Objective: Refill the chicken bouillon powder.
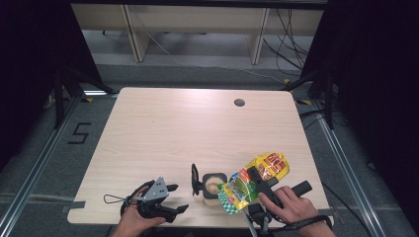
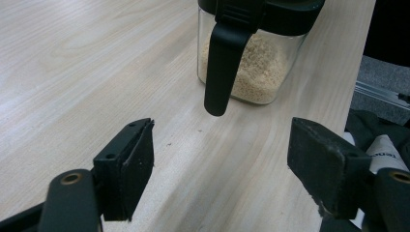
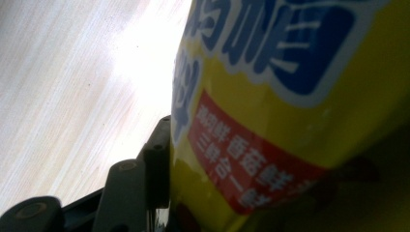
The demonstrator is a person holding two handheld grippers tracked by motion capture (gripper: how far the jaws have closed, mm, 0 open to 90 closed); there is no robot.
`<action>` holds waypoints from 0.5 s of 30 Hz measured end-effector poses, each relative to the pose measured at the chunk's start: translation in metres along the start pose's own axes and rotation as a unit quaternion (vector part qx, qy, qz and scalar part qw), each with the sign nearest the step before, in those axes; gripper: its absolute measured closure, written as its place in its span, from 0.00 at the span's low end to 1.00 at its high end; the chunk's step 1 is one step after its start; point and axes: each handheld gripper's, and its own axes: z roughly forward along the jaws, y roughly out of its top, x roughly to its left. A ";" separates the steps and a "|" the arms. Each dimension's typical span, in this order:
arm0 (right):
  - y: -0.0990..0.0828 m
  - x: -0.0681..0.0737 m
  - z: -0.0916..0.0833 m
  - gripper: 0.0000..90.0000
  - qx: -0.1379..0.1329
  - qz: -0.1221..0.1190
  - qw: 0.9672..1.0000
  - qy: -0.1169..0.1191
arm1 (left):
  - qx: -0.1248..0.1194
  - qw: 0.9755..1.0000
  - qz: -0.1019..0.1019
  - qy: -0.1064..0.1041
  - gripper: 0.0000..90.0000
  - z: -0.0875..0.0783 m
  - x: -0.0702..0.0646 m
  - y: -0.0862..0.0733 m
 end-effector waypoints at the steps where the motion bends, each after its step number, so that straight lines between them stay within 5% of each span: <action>1: 0.000 0.000 0.000 0.54 0.000 -0.002 1.000 0.000 | 0.003 1.000 0.000 0.001 0.27 -0.001 0.000 0.000; 3: -0.001 0.000 -0.002 0.54 0.015 -0.001 1.000 0.001 | 0.004 1.000 0.010 0.000 0.27 -0.001 0.001 0.001; 9: -0.001 -0.003 -0.001 0.54 0.004 -0.019 1.000 -0.001 | 0.003 1.000 0.004 0.001 0.27 -0.001 0.001 0.000; 15: -0.001 -0.001 -0.001 0.55 0.000 -0.009 1.000 0.000 | -0.002 1.000 0.002 0.000 0.27 0.000 0.000 0.000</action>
